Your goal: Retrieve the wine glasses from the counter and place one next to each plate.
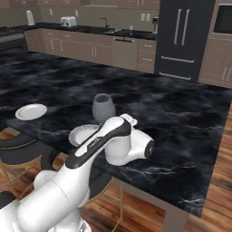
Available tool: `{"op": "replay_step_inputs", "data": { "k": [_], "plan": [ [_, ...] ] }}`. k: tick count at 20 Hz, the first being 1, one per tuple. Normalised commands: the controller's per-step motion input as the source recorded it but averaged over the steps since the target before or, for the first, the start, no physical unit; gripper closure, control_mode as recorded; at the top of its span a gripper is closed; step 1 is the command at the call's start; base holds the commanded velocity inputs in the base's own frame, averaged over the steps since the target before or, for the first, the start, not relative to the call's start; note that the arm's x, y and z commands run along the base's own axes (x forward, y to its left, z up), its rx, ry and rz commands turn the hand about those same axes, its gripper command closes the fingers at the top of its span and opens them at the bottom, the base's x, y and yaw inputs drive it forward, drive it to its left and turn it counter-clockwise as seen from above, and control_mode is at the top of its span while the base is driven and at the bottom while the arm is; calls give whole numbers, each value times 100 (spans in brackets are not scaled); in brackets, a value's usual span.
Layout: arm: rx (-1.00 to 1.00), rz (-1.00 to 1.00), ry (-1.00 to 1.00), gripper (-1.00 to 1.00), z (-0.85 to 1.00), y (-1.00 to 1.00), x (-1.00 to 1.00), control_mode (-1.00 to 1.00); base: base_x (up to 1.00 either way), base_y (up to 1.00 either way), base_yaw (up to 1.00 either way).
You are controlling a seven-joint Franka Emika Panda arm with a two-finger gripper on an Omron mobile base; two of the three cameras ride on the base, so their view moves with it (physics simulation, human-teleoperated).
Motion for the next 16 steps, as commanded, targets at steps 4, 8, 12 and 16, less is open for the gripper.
{"op": "replay_step_inputs", "data": {
  "k": [4, 8, 12, 16],
  "plan": [
    [0, 29, 5, 100, -54, -22, 93, -100, 0, 0, 0],
    [0, 27, 6, 100, -54, -12, 88, -100, 0, 0, 0],
    [-4, 23, 5, 100, -55, 0, 88, -100, 0, 0, 0],
    [-5, 16, 9, 100, -58, 0, 91, -100, 0, 0, 0]
  ]
}}
